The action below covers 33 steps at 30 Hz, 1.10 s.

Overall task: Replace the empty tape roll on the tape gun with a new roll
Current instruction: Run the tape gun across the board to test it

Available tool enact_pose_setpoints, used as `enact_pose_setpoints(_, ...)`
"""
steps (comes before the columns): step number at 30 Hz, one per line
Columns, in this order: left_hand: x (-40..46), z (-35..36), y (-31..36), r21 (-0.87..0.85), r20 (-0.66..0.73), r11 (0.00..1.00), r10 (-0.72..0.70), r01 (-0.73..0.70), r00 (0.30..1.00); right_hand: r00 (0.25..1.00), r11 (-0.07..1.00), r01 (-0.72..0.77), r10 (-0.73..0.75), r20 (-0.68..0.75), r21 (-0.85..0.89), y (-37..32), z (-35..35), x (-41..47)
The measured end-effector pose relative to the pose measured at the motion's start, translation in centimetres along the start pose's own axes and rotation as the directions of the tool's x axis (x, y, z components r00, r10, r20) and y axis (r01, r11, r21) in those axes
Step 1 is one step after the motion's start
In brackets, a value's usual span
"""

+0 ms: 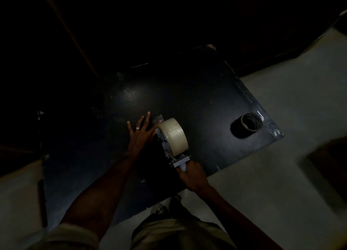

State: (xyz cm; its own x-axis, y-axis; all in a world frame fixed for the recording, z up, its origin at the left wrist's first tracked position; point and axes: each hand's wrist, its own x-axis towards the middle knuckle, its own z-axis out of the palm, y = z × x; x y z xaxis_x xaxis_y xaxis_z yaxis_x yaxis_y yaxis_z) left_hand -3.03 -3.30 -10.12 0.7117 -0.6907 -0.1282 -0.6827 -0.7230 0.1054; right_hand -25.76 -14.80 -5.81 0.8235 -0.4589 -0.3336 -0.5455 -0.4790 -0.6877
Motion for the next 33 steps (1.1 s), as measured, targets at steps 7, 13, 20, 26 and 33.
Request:
enact_pose_setpoints(7, -0.2, 0.3, -0.2, 0.021, 0.001, 1.000, -0.020, 0.020, 1.000, 1.000, 0.999, -0.028, 0.028, 0.008, -0.034, -0.1, 0.3, 0.3)
enact_pose_setpoints(13, -0.3, -0.2, -0.1, 0.018, 0.065, 0.999, -0.044, 0.043, 0.997, 1.000, 0.999, 0.000, -0.001, -0.020, -0.047, -0.4, 0.5, 0.0)
enact_pose_setpoints(20, 0.0, -1.1, 0.2, -0.021, 0.157, 0.997, -0.065, 0.069, 0.986, 0.992, 0.989, -0.117, 0.120, 0.026, -0.095, 0.0, 0.5, 0.0)
enact_pose_setpoints(26, -0.3, -1.4, 0.1, -0.085, 0.120, 0.994, -0.051, 0.062, 0.991, 0.991, 0.988, -0.117, 0.122, 0.046, -0.099, 0.9, 0.7, -1.4)
enact_pose_setpoints(33, -0.8, -1.6, 0.5, -0.106, 0.098, 0.992, -0.053, 0.063, 0.994, 1.000, 0.996, -0.021, 0.022, 0.011, -0.085, 4.3, 0.7, -6.5)
